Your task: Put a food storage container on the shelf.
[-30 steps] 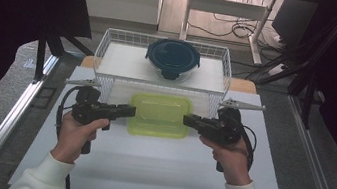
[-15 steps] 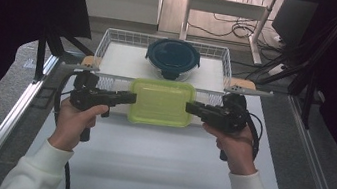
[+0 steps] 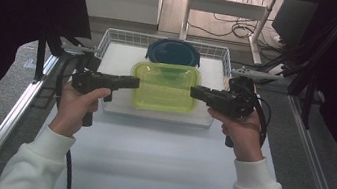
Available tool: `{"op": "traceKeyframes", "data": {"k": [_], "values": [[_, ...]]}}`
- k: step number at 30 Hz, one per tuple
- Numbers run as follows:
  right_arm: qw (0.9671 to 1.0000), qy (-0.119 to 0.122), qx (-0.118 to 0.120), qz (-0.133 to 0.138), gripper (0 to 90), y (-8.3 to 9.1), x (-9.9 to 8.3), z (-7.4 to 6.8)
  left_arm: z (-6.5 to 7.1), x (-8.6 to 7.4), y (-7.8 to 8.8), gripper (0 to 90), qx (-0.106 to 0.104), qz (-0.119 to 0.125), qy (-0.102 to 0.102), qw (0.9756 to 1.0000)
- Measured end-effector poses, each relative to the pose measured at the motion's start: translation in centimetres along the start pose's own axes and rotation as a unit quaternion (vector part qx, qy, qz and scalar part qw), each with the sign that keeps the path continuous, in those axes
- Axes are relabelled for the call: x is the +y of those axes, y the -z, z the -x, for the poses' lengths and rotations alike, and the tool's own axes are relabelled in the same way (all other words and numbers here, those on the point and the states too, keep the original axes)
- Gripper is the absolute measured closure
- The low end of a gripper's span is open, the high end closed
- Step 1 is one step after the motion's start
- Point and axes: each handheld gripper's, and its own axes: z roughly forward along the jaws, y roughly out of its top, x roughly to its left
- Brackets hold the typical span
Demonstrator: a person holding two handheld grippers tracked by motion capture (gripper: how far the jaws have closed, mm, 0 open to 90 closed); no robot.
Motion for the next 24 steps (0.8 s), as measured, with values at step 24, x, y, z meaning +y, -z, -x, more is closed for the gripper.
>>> {"op": "traceKeyframes", "data": {"k": [24], "values": [[0.9998,-0.015,0.002,0.012,78.3,-1.1,5.3,2.7,-1.6,6.5,-1.4,79.0,0.006,-0.009,0.009,0.9999]]}}
